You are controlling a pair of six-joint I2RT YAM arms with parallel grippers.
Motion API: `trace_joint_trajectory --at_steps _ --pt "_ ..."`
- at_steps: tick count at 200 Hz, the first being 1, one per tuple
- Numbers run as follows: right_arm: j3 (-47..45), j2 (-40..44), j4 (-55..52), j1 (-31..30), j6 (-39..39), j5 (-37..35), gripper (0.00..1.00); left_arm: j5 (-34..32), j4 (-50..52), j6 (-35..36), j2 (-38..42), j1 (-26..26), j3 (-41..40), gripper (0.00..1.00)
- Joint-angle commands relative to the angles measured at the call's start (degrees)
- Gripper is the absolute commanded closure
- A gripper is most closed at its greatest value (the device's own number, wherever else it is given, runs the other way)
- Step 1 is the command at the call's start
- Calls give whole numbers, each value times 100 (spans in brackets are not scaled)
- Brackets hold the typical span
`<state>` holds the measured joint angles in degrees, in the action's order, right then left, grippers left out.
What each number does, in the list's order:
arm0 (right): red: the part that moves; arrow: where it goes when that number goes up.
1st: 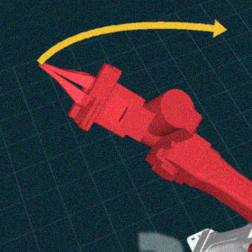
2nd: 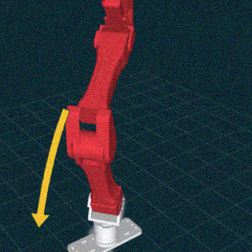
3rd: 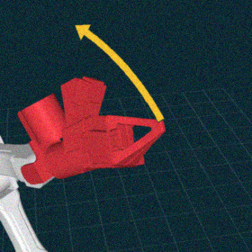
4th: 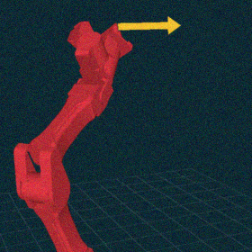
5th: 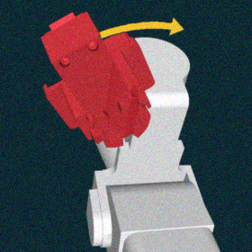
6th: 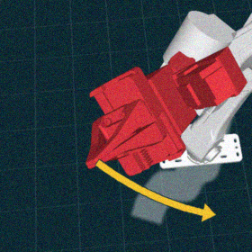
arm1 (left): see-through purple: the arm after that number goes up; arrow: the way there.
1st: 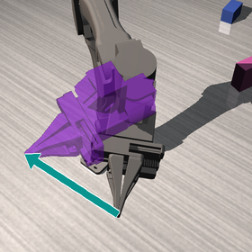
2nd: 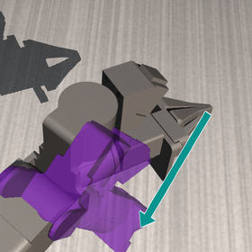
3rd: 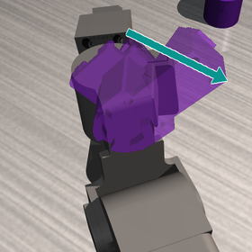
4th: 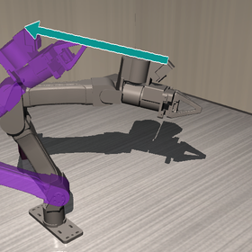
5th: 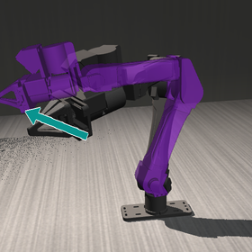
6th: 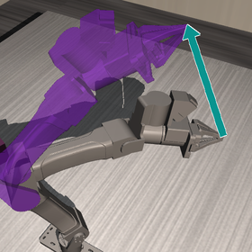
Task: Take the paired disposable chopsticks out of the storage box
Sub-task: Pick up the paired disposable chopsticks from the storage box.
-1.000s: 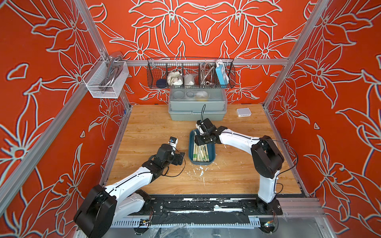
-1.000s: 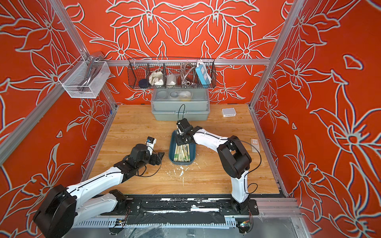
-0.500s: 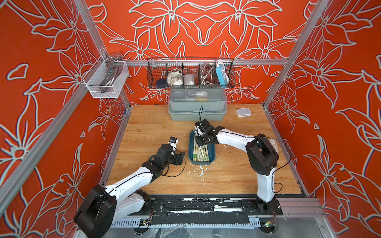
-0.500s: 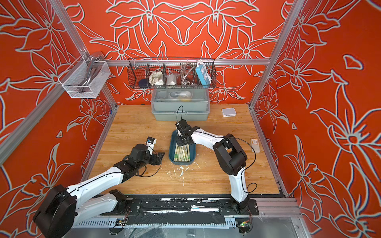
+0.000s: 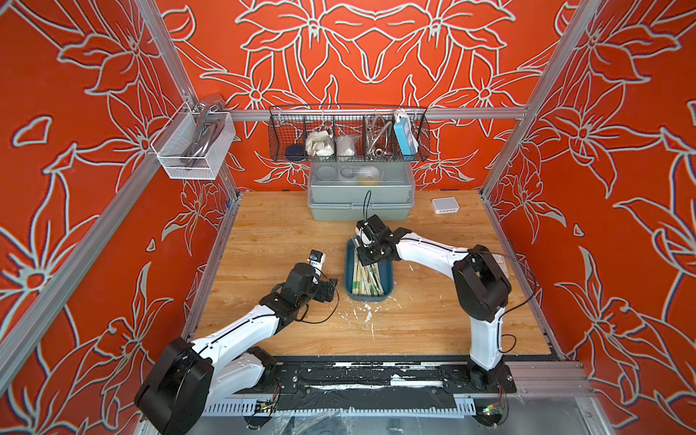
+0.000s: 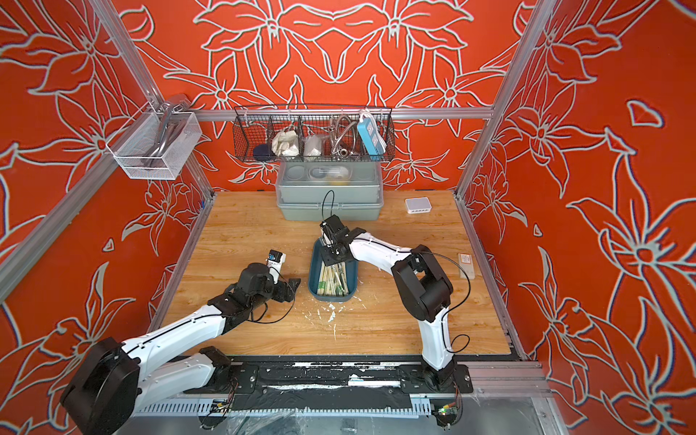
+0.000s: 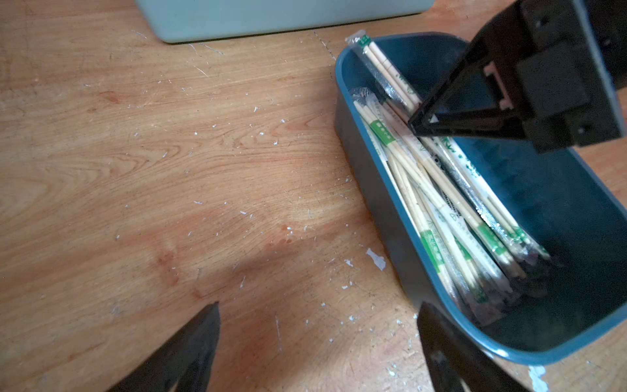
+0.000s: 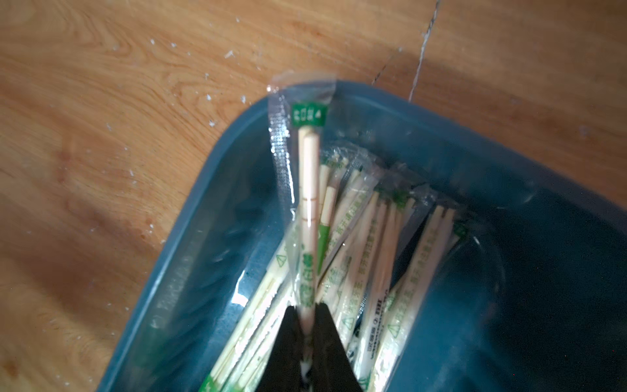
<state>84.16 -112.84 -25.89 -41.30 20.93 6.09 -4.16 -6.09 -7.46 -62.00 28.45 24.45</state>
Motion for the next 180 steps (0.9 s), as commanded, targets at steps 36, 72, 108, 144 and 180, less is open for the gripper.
trace_joint_trajectory --at_steps 36,72,108,144,180 --pt "361 602 -605 -30 244 -81 99 21 -15 8 52 -32 95 9" --pt "532 917 -988 34 424 -120 100 36 -13 8 21 -32 112 9" --pt "404 1415 -1277 295 736 -189 100 56 -33 -8 93 -28 71 9" --pt "-370 1948 -1303 904 987 -197 100 91 -105 -18 179 -32 2 9" --pt "-1389 2258 -872 1417 959 -101 100 108 -159 -36 248 -32 -44 9"
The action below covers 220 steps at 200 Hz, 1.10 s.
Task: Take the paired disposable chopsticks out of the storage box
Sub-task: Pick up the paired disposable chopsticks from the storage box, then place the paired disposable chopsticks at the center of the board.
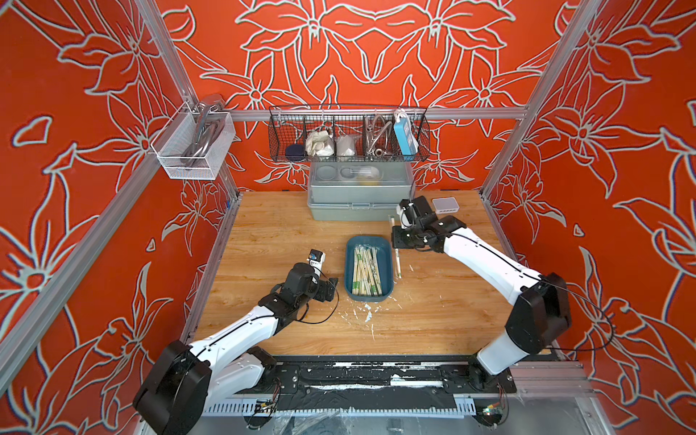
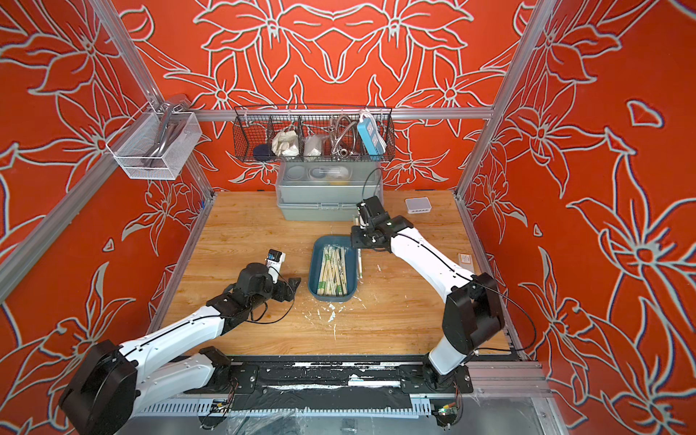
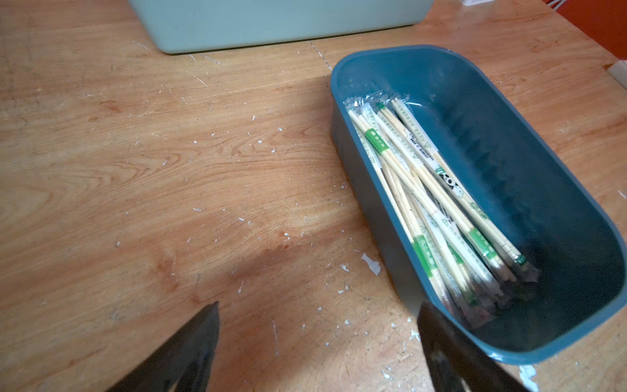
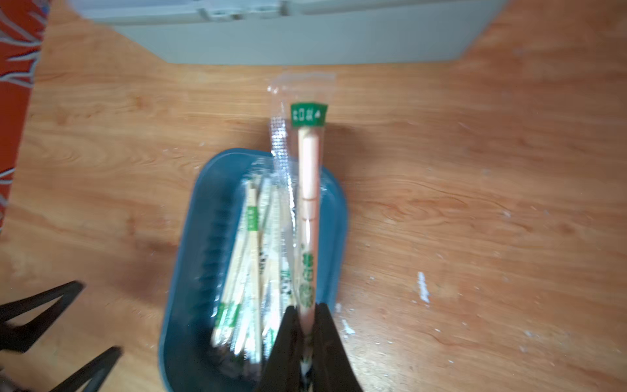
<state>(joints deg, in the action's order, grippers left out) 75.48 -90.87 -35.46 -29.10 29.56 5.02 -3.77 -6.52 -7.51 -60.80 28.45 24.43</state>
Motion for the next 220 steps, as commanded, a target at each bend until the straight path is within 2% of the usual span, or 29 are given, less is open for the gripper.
trace_joint_trajectory --at_steps 1,38,112,195,220 --pt "-528 57 89 204 86 3 100 69 -118 -31 128 -32 -42 9" --pt "-780 -337 282 217 -75 -86 100 142 -165 -49 77 -32 -35 9" --pt "-623 -1348 670 221 -163 -178 99 113 -119 -31 40 -32 -5 9" --pt "-648 -1852 784 257 22 -286 98 112 -102 -31 -2 -29 18 9" --pt "-684 -1864 837 258 59 -360 94 114 -97 -31 -11 -32 18 9"
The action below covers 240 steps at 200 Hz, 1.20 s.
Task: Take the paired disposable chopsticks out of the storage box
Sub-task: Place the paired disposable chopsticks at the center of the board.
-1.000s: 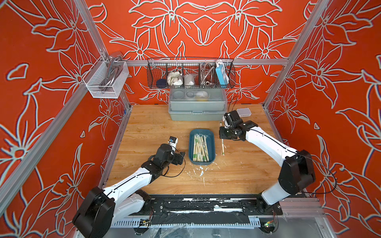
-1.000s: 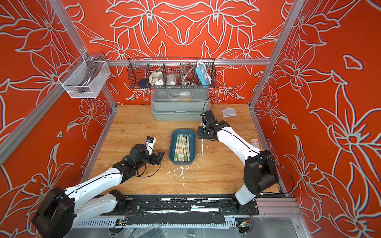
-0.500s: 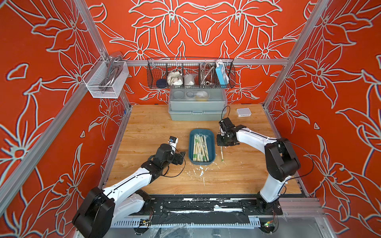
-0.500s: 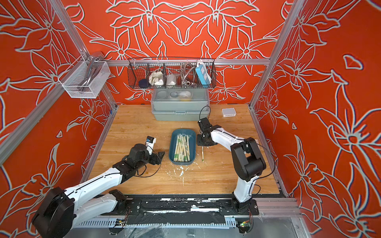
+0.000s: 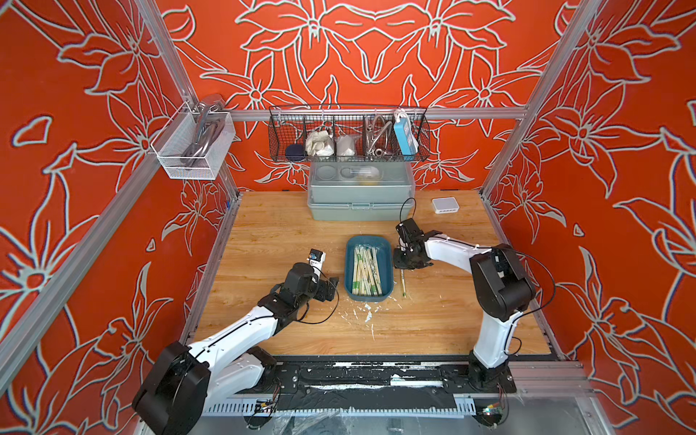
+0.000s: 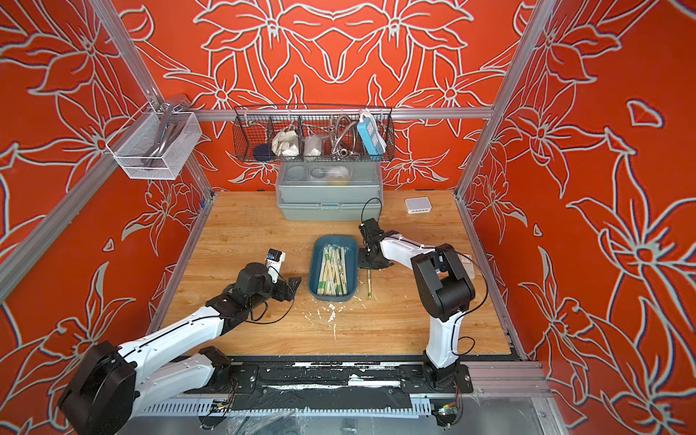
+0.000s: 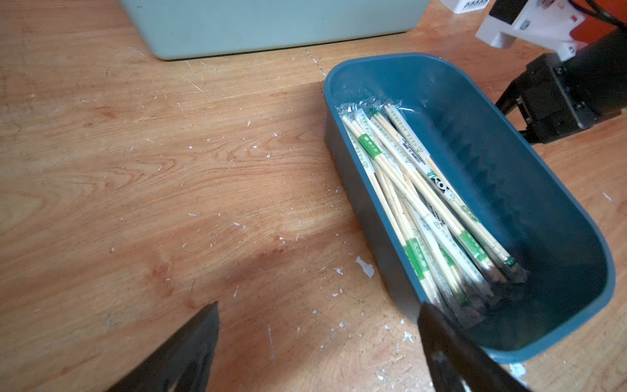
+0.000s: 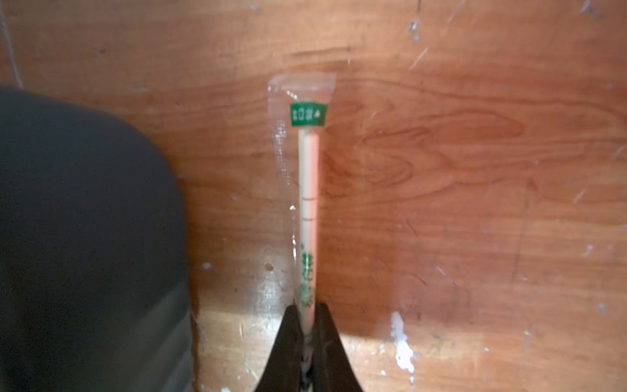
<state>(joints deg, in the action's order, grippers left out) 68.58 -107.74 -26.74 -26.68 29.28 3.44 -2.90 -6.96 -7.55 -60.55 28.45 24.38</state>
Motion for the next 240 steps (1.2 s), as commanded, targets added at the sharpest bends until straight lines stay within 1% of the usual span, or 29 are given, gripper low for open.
trace_joint_trajectory --at_steps 1,13,34,57,82,102,120,140,153,168,191,202,223,231,240 --pt "2 -177 -34 14 87 -203 94 26 -52 -27 -35 -32 23 9" --pt "-2 -179 -33 14 95 -204 92 26 -51 -34 -35 -32 32 9" --pt "-20 -119 -37 14 87 -218 82 26 -51 -36 -39 -32 32 9" --pt "-3 -17 -113 21 69 -296 79 28 -40 -36 -44 -32 40 9" --pt "-11 94 -138 13 82 -309 77 35 -51 -36 -52 -32 40 9" --pt "8 221 -195 13 87 -256 73 18 -27 -36 -45 -32 43 8" --pt "-2 457 -222 15 55 -218 69 -16 -1 -68 -21 -32 40 8" --pt "7 833 -296 14 -42 -133 62 -24 43 -155 43 -32 25 8" --pt "-8 1133 -330 10 -144 -65 55 -84 120 -281 108 -31 38 8" --pt "-82 1537 -332 1 -294 -25 51 -204 394 -514 187 -32 136 11" --pt "-377 2236 -199 -13 -524 -72 48 -450 1235 -1068 305 77 635 21" --pt "-739 2612 67 -25 -632 -71 47 -797 1693 -1229 316 358 991 24" --pt "-1775 3378 1000 -78 -925 -23 44 -1441 2627 -1434 64 976 1898 23" --pt "-2186 3664 1356 -89 -970 -20 44 -1435 2982 -1596 -147 1075 2293 23" --pt "-2619 3962 1716 -95 -950 -75 44 -1235 3283 -1767 -432 1125 2700 26"
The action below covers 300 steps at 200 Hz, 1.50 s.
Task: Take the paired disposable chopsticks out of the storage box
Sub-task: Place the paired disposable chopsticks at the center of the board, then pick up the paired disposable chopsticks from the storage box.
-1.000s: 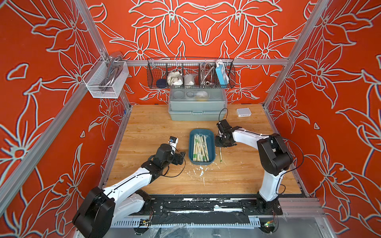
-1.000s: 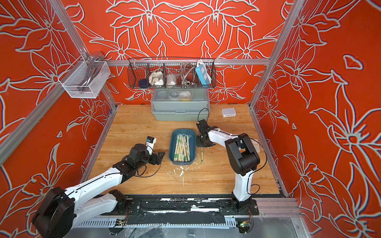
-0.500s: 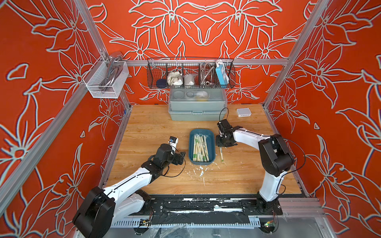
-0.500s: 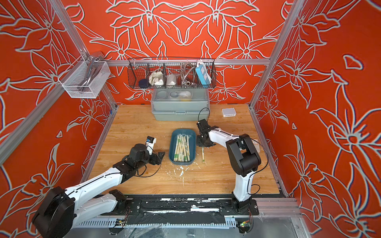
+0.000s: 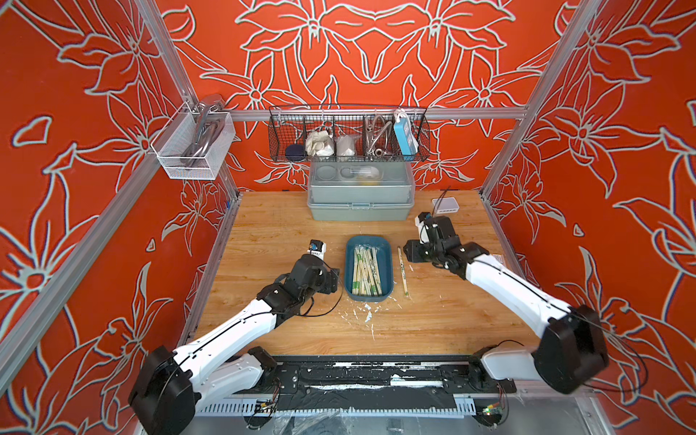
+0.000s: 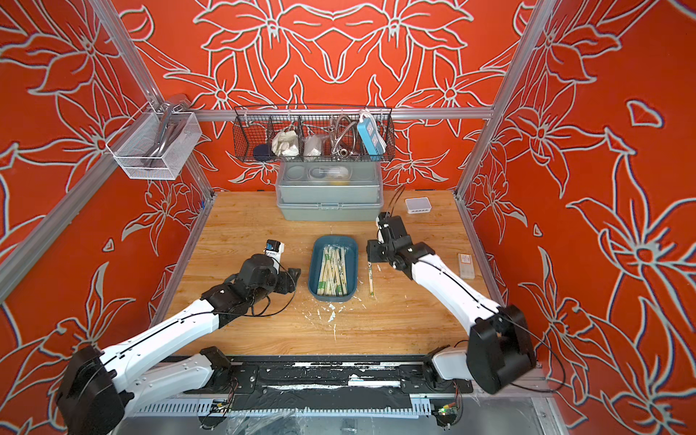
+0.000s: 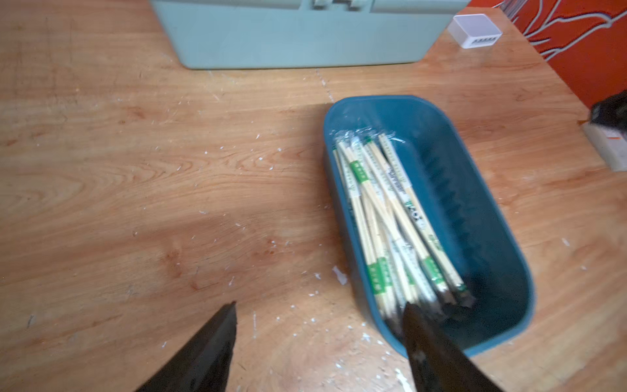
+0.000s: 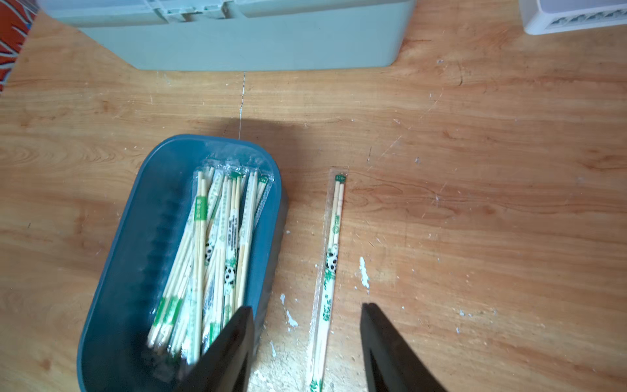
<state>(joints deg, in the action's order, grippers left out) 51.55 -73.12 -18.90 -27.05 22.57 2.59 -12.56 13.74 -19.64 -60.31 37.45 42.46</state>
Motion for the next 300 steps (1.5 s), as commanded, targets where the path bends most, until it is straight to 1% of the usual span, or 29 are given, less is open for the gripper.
trace_joint_trajectory --at_steps 1,11,29,33,45,52,60,68,75,84,105,113,127,161,193,211,300 --pt "-961 518 971 -61 -275 -1 44 -241 1238 -576 -490 230 934 27" --pt "-1390 841 1344 -64 -268 -4 44 91 1387 -720 -824 241 1284 32" --pt "-2065 1321 1944 -114 -348 -147 43 452 1560 -984 -1547 245 1789 34" --pt "-2229 1406 2118 -127 -392 -216 43 534 1589 -1005 -1714 245 1904 35" --pt "-2573 1605 2441 -142 -384 -497 41 754 1676 -1073 -2199 244 2250 41" --pt "-2583 1694 2316 -134 -405 -617 41 858 1701 -1114 -2467 245 2443 44" --pt "-2552 1771 2203 -134 -453 -701 41 956 1730 -1137 -2740 245 2637 45" --pt "-2570 1820 2210 -146 -452 -797 41 1014 1785 -1155 -3017 245 2847 49" --pt "-2604 1853 2248 -143 -430 -857 40 1048 1837 -1179 -3251 245 3017 50" --pt "-2622 1874 2289 -148 -420 -860 41 1075 1934 -1201 -3531 245 3238 53" --pt "-2628 1788 2351 -146 -372 -835 41 1029 2127 -1282 -4067 245 3649 54" --pt "-2602 1744 2330 -140 -354 -816 41 1012 2145 -1309 -4244 246 3749 58" --pt "-2563 1679 2313 -151 -343 -787 41 956 2247 -1352 -4531 245 3955 58" --pt "-2510 1629 2280 -152 -315 -778 40 776 2520 -1413 -5114 236 4385 58" --pt "-2469 1586 2215 -155 -314 -839 40 585 2638 -1447 -5447 210 4623 59" --pt "-2435 1532 2180 -153 -317 -856 40 620 2660 -1447 -5628 168 4717 60" --pt "-2296 1303 2057 -154 -266 -821 40 605 2573 -1390 -6067 61 4870 64"
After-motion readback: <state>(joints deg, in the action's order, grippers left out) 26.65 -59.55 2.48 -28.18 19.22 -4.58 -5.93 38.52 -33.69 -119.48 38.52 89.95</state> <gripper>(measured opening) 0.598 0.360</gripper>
